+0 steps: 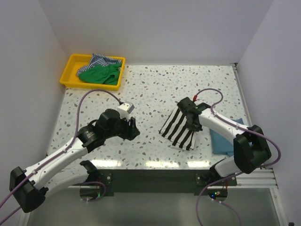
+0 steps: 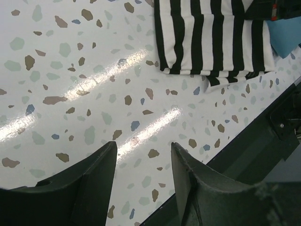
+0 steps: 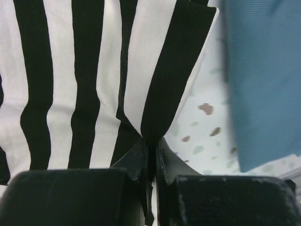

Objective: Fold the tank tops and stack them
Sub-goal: Neatly place the folded tank top to the corner

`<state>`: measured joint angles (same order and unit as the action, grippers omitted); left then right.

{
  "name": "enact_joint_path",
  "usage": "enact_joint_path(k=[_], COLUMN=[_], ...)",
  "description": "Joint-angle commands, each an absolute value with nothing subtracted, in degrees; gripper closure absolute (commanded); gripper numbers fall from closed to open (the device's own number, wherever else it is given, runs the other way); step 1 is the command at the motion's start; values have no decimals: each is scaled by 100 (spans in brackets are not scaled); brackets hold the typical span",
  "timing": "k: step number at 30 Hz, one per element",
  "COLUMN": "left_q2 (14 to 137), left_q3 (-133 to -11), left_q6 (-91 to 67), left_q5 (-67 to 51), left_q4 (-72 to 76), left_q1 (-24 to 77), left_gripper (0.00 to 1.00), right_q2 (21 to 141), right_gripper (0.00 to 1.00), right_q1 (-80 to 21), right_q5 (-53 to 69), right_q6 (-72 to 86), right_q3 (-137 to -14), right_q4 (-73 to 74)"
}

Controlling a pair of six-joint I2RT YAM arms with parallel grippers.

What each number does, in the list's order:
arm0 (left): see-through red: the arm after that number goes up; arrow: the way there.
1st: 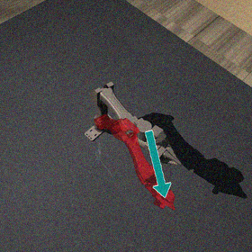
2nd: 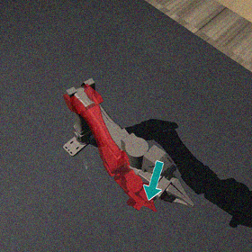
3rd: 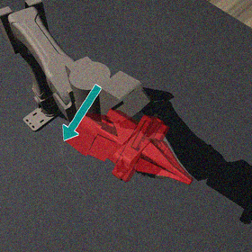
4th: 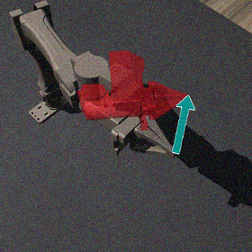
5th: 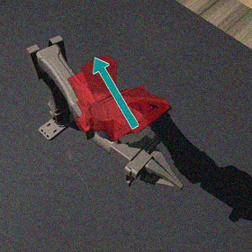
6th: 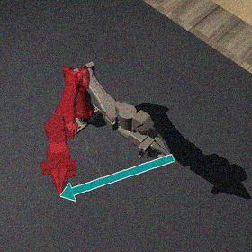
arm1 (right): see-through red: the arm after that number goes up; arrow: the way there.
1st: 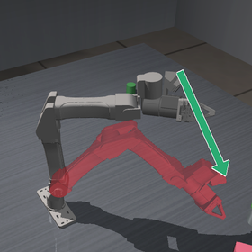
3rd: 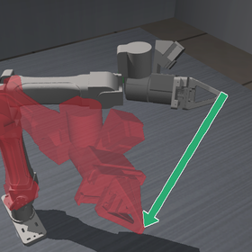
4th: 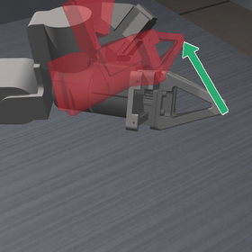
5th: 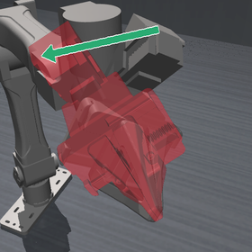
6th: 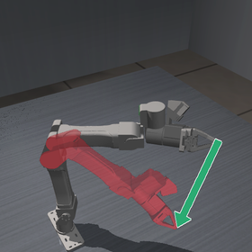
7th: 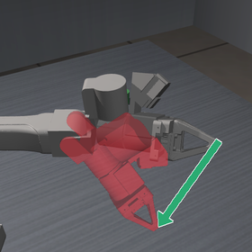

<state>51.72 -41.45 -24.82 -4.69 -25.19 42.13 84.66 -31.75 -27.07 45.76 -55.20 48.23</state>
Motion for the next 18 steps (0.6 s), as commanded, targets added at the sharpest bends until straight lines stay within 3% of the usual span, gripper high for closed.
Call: enact_joint_path(k=[1, 18], left_q2=[5037, 4544], left_q3=[-4307, -4140], left_q6=[-2189, -2188], left_q5=[-606, -528], left_q4=[-2575, -2496], left_q1=[4184, 4333], left_gripper=[45, 41], right_q2=[7973, 7998], right_gripper=[100, 100], right_q1=[-2883, -1689], right_q5=[-3181, -3736], right_q6=[4026, 1688], right_q3=[-5730, -6846], right_q4=[5633, 6223])
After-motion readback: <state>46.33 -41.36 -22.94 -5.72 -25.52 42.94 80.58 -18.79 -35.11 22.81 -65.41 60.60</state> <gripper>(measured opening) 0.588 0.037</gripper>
